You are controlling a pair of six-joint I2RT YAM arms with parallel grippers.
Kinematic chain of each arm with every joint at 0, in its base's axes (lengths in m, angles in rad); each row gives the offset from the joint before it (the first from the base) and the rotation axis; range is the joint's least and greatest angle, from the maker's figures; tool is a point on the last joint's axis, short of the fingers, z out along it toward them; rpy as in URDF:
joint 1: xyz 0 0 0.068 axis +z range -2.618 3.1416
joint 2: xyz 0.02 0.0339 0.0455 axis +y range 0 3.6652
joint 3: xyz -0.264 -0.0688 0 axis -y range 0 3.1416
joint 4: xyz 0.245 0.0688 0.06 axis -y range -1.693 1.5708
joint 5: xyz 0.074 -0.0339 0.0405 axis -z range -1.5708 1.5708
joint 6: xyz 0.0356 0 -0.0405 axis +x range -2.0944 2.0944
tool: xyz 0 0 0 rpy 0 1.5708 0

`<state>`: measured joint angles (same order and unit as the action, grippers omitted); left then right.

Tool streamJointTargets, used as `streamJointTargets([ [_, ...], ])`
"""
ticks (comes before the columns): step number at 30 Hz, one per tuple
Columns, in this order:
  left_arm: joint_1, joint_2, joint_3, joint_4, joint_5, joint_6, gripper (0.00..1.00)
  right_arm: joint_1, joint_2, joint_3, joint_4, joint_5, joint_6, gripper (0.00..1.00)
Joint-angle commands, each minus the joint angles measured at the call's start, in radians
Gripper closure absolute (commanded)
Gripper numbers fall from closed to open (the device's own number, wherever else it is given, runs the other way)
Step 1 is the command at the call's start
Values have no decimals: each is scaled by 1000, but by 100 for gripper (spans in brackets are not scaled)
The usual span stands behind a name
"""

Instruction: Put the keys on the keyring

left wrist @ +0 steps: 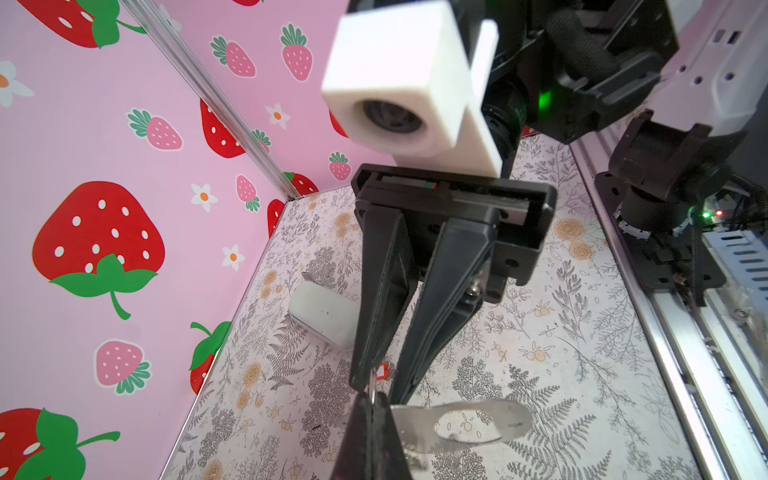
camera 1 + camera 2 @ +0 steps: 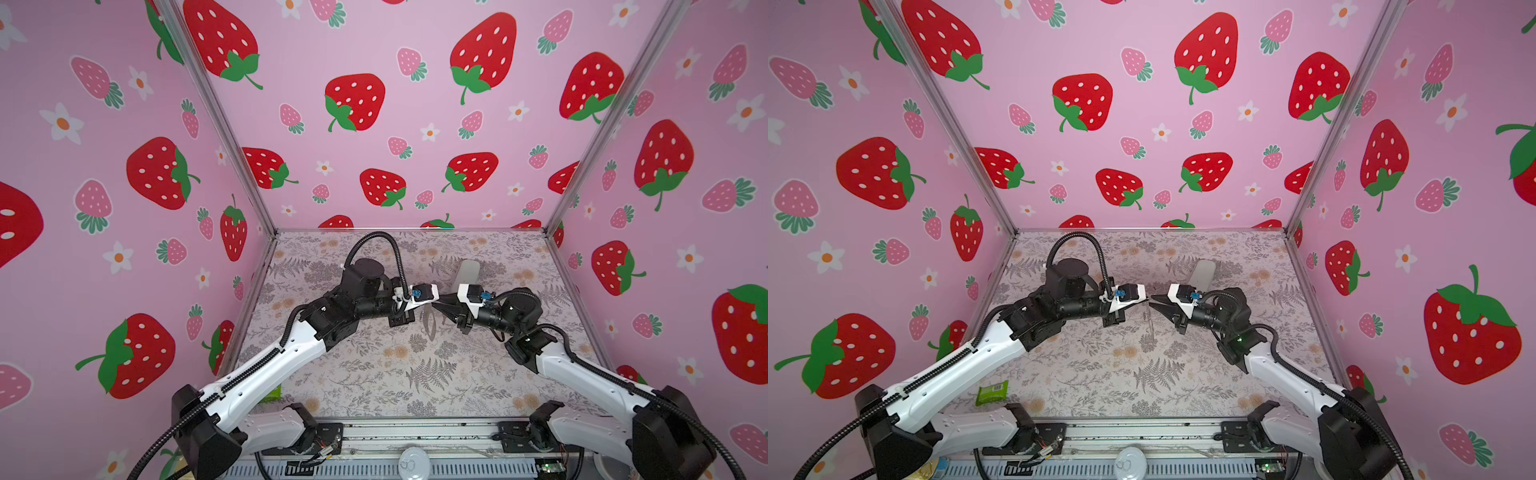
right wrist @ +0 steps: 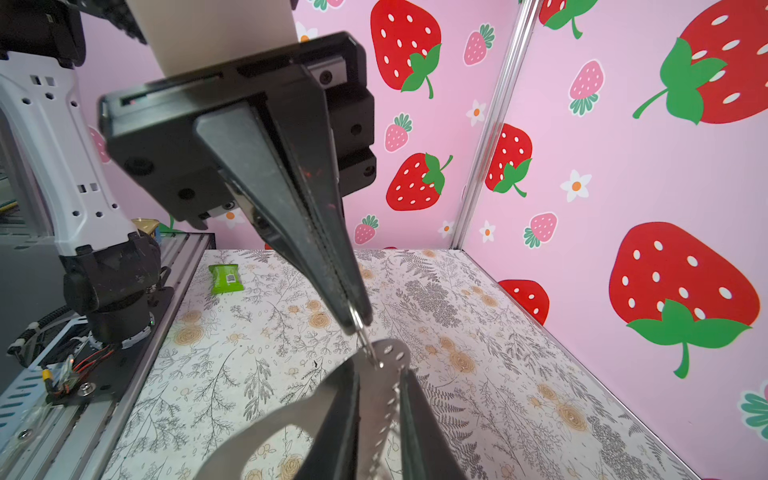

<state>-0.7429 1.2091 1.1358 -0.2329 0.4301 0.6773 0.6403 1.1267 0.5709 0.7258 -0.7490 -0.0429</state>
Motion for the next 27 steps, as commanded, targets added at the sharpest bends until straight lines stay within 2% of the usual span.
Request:
streamJointTargets([
  [1, -6, 3, 6, 51, 18, 30, 100, -10, 10, 3, 70, -43, 33, 79],
  [9, -13, -3, 4, 64, 12, 28, 100, -10, 7, -5, 103, -105, 50, 80],
  [16, -17, -13, -8, 67, 10, 28, 100, -10, 12, 1, 109, -94, 62, 91],
  [21, -18, -17, -18, 67, 2, 25, 100, -10, 14, 7, 98, -93, 65, 94],
  [24, -19, -16, -14, 54, -15, 24, 100, -9, 9, 23, 34, -83, 31, 96],
  [27, -21, -12, 3, 24, -45, 14, 75, -10, 1, 55, -83, -48, -32, 97],
])
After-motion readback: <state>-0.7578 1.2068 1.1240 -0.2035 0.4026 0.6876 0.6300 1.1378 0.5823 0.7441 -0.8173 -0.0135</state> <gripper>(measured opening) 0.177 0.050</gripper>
